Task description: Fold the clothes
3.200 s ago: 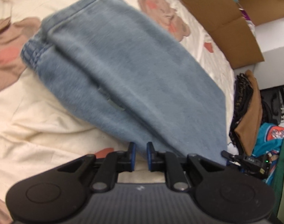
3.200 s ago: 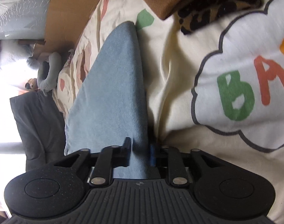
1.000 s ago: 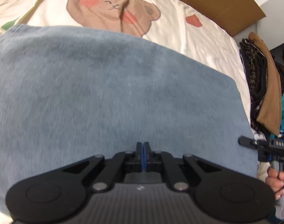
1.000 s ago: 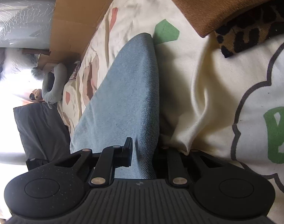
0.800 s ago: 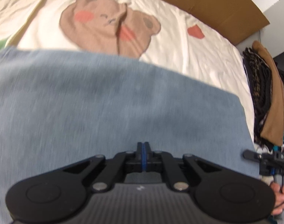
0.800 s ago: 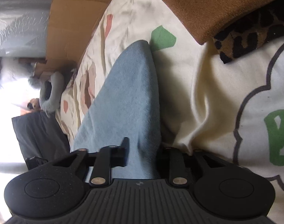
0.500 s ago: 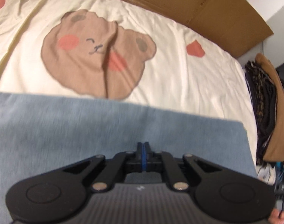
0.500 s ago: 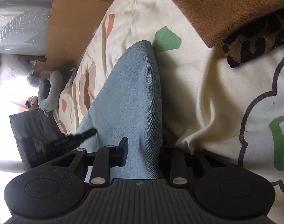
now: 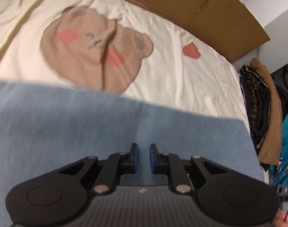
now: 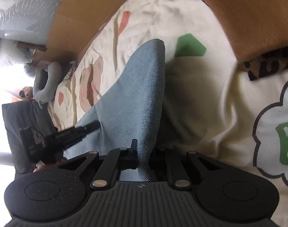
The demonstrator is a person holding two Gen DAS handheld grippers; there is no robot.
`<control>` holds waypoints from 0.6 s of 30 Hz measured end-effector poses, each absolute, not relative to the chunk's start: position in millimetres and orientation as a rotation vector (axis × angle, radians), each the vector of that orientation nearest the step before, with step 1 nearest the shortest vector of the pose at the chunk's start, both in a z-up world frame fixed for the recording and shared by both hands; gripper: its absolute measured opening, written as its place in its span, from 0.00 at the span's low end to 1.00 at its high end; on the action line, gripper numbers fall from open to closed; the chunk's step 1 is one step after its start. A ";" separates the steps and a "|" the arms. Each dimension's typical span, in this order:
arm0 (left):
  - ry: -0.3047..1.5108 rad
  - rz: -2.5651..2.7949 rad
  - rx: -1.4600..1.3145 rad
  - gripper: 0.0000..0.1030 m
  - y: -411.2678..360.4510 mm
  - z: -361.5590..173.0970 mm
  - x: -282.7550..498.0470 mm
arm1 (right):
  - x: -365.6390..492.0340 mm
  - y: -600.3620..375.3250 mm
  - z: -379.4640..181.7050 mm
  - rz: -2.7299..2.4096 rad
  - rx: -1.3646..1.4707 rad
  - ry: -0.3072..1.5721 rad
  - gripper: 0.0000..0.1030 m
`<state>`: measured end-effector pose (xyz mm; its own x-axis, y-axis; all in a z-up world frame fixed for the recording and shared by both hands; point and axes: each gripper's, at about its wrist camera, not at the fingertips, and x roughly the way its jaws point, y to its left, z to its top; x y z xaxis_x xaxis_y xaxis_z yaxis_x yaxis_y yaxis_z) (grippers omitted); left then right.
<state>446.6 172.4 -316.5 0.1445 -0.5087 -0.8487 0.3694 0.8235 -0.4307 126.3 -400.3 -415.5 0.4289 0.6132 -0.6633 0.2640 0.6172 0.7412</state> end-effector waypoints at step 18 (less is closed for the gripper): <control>1.210 -0.580 -0.362 0.34 303.0 -285.6 371.9 | 170.9 -322.0 -289.2 0.287 0.605 1.275 0.05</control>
